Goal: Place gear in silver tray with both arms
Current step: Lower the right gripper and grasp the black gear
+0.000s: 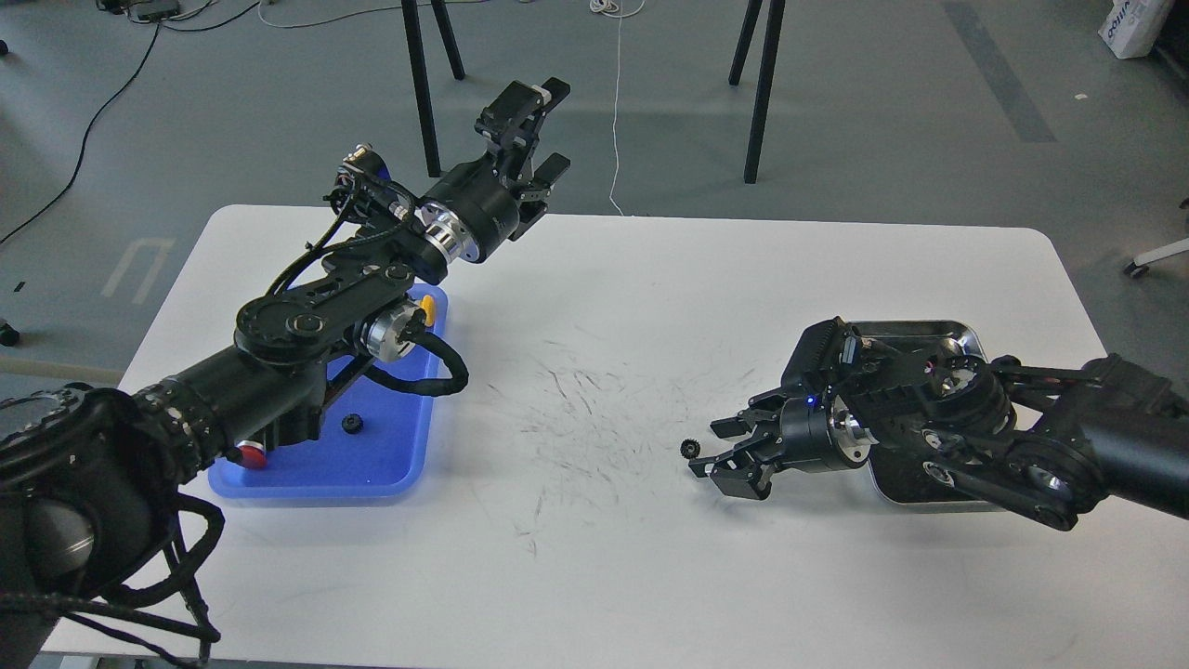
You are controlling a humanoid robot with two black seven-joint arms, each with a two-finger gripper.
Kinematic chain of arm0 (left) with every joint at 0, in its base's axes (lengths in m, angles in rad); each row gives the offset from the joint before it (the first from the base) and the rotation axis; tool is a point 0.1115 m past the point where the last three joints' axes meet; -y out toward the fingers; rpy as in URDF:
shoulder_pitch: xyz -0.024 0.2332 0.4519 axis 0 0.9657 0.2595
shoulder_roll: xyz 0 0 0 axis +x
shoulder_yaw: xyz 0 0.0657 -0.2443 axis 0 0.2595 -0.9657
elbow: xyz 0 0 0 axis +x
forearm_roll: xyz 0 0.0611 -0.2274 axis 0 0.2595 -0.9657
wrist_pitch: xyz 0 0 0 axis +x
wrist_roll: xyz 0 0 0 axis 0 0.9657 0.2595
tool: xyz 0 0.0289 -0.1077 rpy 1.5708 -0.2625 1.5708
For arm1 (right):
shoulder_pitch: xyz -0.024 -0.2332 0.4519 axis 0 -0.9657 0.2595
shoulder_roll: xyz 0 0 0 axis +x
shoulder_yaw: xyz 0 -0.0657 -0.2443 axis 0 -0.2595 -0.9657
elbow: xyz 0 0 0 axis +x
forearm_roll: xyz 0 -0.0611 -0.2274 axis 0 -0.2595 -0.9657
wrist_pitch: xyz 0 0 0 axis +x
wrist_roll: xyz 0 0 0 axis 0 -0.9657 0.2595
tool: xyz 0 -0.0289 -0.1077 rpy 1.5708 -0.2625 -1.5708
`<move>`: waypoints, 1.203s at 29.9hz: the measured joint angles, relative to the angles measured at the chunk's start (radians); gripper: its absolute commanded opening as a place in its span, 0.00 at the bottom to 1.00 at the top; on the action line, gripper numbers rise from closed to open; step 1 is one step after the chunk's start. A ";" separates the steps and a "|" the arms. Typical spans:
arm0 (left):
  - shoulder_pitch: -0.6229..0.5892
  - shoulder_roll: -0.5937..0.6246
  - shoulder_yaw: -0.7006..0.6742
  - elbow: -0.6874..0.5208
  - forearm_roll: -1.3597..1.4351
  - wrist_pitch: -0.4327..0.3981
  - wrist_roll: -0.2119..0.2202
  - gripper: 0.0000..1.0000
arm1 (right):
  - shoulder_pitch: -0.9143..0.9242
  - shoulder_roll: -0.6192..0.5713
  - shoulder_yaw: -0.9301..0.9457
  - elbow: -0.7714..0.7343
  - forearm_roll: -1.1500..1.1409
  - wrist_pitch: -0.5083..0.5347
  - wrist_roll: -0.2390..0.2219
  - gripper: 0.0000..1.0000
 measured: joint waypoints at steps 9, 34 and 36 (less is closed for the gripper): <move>0.000 0.007 0.000 0.000 0.000 0.000 0.000 1.00 | 0.002 0.046 0.001 -0.023 0.000 0.000 0.000 0.58; 0.006 0.025 0.002 0.000 0.000 -0.002 0.000 1.00 | 0.040 0.074 -0.032 -0.037 0.001 0.042 0.000 0.47; 0.006 0.026 0.002 0.000 0.000 -0.002 0.000 1.00 | 0.043 0.074 -0.038 -0.037 0.001 0.043 0.000 0.46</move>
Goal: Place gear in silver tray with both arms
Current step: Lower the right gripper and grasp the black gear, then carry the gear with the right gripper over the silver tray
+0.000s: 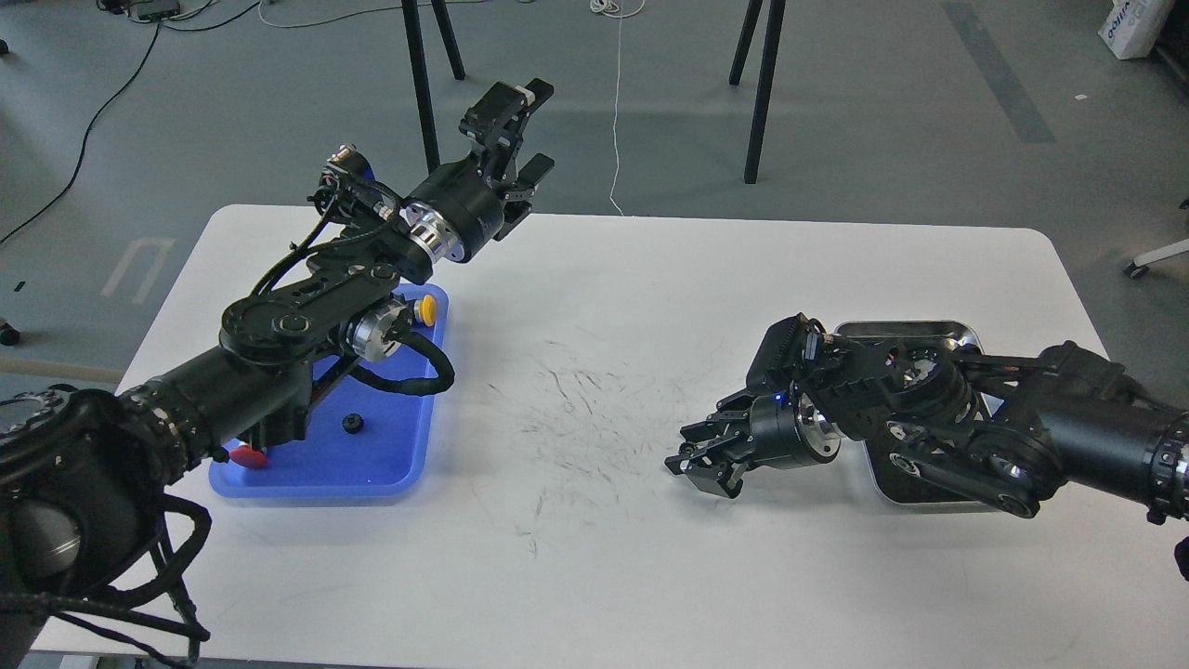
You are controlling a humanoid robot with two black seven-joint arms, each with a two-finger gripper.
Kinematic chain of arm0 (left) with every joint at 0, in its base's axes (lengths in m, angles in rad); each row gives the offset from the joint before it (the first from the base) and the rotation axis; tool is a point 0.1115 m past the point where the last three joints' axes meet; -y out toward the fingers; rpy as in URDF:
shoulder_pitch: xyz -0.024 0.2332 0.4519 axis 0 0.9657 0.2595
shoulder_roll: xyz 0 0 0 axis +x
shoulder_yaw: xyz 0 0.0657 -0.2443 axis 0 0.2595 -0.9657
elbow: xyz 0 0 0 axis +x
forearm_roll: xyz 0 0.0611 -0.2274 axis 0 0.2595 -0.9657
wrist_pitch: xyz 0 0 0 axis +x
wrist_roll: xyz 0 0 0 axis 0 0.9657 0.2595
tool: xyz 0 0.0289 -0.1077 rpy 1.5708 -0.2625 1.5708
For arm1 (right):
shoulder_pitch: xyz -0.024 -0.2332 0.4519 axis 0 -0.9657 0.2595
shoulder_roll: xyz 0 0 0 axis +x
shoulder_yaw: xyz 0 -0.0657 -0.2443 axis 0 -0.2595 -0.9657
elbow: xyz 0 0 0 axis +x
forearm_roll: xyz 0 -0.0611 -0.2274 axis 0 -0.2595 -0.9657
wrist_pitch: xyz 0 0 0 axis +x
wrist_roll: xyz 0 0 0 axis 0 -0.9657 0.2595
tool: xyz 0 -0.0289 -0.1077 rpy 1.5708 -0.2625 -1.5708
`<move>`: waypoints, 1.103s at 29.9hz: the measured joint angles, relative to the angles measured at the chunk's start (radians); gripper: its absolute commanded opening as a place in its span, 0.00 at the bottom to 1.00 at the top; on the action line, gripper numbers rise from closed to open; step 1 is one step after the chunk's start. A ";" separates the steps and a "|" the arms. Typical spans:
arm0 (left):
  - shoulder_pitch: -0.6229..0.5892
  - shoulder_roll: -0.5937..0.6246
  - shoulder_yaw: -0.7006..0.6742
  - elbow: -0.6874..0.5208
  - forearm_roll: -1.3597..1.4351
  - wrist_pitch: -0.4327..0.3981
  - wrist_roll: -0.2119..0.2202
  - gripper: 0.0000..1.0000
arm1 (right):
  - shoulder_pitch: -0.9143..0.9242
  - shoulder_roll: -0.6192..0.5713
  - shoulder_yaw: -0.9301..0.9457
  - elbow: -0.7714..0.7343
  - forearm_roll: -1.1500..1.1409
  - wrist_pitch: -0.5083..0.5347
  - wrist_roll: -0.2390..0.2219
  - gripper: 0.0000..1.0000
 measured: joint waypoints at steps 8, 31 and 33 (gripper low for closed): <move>0.000 0.001 0.000 -0.001 0.000 0.000 0.000 1.00 | 0.009 0.000 -0.007 0.001 -0.002 0.004 0.001 0.31; 0.000 0.021 0.000 0.000 0.000 0.000 0.000 1.00 | 0.117 -0.049 -0.004 0.005 0.005 0.015 0.004 0.06; 0.001 0.024 0.000 0.000 -0.001 -0.001 0.000 1.00 | 0.146 -0.076 -0.002 0.006 0.014 0.023 0.004 0.06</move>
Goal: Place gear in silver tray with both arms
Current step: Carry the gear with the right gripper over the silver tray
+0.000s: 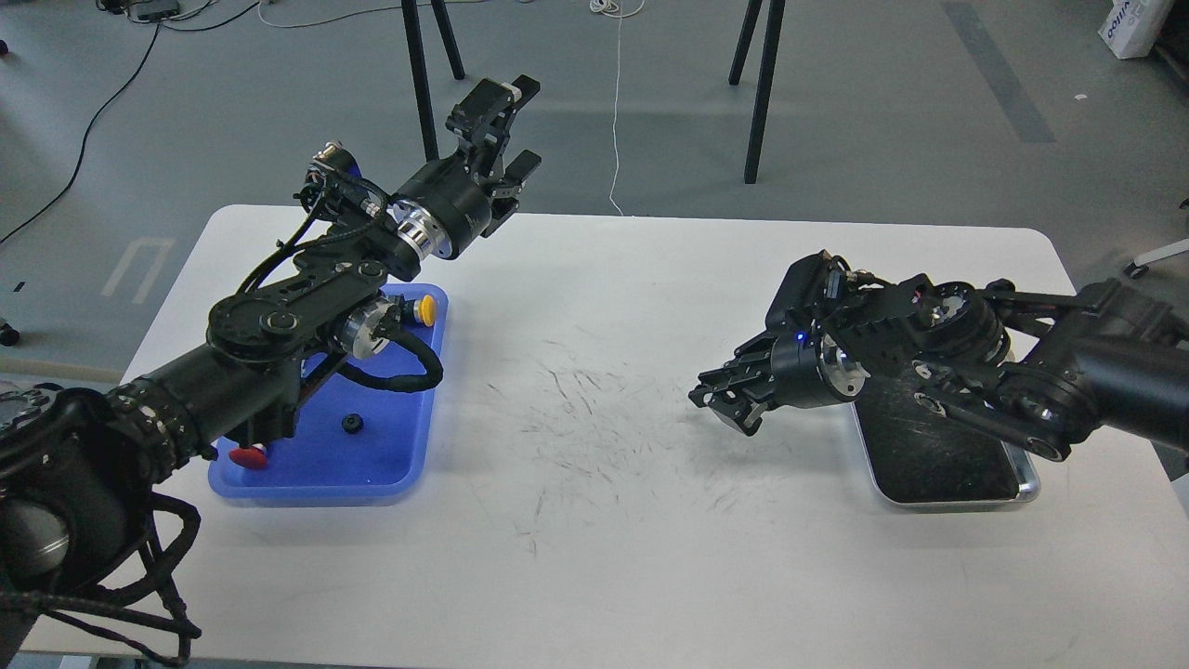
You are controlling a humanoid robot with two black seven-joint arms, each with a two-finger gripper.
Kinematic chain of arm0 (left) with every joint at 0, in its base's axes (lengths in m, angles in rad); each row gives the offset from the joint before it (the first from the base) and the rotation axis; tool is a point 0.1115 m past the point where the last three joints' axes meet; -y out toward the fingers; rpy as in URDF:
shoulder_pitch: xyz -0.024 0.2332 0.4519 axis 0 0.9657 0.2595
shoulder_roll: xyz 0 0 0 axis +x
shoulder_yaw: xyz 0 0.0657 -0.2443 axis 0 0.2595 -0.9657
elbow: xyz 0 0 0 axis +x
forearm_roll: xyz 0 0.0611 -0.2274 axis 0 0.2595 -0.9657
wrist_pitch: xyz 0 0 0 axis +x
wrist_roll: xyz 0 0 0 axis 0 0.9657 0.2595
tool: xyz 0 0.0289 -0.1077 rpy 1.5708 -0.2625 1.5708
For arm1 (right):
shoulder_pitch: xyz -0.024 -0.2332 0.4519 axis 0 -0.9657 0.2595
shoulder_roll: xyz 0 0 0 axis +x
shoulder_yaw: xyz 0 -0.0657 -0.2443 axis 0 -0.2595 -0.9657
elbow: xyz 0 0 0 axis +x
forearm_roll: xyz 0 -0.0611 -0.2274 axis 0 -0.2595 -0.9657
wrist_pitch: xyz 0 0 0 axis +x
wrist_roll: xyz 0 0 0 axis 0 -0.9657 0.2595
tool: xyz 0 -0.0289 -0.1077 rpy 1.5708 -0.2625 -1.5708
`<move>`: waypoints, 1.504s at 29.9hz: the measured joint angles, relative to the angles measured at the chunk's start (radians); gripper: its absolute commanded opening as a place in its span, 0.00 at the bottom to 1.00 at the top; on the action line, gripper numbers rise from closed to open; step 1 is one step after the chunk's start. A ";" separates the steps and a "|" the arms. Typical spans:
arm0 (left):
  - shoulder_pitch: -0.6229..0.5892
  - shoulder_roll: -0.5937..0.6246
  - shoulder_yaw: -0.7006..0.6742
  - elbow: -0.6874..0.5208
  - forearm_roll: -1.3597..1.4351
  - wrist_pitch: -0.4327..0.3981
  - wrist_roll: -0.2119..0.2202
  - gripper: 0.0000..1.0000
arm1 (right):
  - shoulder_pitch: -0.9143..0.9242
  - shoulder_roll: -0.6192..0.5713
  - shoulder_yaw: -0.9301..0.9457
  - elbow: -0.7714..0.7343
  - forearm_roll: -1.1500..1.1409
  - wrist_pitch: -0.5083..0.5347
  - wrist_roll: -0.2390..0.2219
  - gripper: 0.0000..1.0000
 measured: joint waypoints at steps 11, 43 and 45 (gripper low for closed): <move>0.000 0.005 0.000 0.000 0.001 -0.001 0.000 1.00 | 0.046 -0.206 -0.006 0.006 0.013 0.062 0.000 0.06; 0.000 -0.001 0.000 -0.012 -0.001 0.000 0.000 1.00 | -0.123 -0.318 0.090 -0.181 0.016 0.047 -0.001 0.05; 0.001 -0.001 0.000 -0.012 -0.001 0.000 0.000 1.00 | -0.131 -0.299 0.094 -0.205 0.016 0.041 -0.001 0.05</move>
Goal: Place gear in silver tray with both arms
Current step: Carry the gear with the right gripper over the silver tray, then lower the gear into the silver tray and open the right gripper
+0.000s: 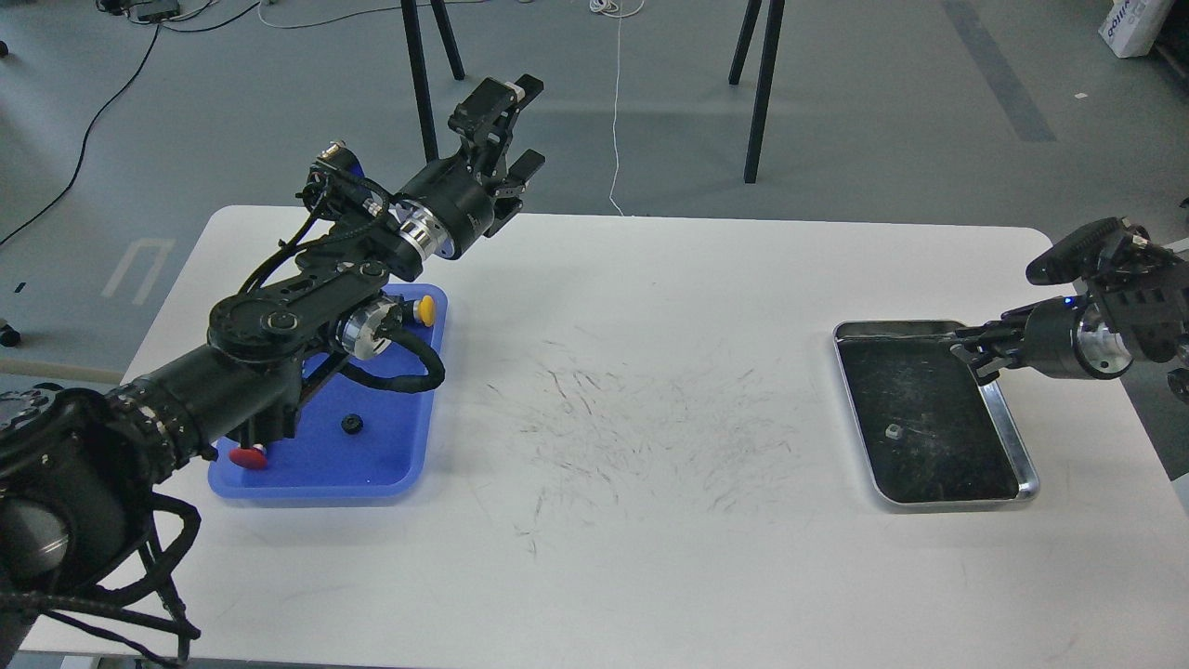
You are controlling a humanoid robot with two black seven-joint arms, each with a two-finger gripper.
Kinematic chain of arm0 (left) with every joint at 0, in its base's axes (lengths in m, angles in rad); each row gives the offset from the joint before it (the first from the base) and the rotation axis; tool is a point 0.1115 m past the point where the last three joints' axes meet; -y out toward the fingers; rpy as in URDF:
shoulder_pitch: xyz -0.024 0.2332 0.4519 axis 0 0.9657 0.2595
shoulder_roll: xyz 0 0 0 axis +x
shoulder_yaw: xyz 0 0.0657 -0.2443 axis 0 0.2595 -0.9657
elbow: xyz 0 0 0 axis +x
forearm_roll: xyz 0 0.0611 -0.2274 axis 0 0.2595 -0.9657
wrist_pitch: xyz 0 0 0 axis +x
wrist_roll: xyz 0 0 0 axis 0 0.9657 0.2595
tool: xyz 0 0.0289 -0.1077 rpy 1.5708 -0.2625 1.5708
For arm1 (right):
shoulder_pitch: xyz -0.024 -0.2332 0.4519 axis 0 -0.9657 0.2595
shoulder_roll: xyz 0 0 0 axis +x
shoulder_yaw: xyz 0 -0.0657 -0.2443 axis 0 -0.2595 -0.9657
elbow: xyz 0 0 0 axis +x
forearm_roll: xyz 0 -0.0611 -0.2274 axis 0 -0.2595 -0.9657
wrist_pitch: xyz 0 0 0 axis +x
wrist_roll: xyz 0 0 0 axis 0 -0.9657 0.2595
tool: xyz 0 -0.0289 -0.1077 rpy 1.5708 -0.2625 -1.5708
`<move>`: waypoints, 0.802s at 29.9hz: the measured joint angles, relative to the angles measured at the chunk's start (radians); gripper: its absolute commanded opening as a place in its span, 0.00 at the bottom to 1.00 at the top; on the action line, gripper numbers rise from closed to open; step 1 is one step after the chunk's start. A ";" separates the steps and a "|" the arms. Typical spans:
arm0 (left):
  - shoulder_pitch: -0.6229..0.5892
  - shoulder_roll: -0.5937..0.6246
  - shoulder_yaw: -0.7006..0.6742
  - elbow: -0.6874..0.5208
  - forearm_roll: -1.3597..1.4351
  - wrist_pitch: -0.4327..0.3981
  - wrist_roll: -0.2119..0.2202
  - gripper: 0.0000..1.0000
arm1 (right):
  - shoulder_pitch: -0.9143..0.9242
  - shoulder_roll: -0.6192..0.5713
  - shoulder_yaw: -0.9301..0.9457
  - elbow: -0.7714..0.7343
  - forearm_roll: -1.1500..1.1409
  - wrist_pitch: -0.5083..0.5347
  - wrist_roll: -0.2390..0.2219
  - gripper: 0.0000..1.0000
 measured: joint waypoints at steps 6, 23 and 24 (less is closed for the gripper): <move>0.001 0.004 0.000 0.001 0.000 0.000 0.000 1.00 | -0.028 0.046 -0.002 -0.061 0.043 -0.018 0.001 0.05; 0.007 0.008 0.000 0.006 0.000 -0.003 0.000 1.00 | -0.063 0.123 -0.005 -0.137 0.063 -0.026 0.001 0.07; 0.007 0.008 0.000 0.006 0.000 -0.003 0.000 1.00 | -0.064 0.123 -0.005 -0.138 0.063 -0.026 0.001 0.07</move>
